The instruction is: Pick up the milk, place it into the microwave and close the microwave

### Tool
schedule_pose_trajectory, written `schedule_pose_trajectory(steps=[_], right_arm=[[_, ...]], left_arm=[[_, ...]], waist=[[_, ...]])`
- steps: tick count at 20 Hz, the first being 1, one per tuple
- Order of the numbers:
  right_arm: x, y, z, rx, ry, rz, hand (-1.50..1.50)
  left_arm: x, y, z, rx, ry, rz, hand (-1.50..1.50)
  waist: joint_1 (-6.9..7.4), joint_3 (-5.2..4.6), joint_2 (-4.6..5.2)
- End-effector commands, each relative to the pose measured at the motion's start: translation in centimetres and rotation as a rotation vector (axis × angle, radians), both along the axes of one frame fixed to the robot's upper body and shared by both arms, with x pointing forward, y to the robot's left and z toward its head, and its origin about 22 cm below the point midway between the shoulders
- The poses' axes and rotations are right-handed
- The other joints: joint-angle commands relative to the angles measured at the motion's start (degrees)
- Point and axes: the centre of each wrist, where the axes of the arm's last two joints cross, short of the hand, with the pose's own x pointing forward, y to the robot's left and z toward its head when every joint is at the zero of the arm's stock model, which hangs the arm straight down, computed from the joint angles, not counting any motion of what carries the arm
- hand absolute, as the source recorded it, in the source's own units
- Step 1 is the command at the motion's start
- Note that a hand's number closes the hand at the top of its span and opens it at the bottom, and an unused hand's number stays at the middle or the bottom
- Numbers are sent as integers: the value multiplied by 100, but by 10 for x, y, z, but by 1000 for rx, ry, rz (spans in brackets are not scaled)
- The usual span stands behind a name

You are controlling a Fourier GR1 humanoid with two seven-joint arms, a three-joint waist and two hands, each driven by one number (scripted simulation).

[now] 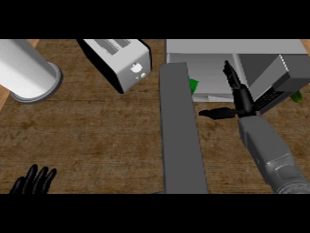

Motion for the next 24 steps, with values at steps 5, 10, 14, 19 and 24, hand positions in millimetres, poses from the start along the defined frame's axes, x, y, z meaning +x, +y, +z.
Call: schedule_pose_trajectory(steps=[5, 10, 14, 19, 24], right_arm=[[-42, -15, -37, 77, 41, 31, -150], [-80, -14, -63, 147, 39, 79, -150], [-109, -34, -67, 134, 27, 71, -150], [-144, -64, -50, 117, 19, 48, -150], [-185, -78, -32, 93, -3, -46, -150]], left_arm=[[29, -30, 2, 2, 13, -80, -150], [38, -44, -3, 96, 87, -182, 150], [61, -66, -4, 123, 87, -233, 150], [76, -76, -5, 203, 96, -237, 150], [109, -96, -18, 303, 95, -311, 150]], waist=[[-212, -11, -64], [-284, -14, -78], [-274, -16, -62], [-325, -22, -71], [-232, -15, -28]])
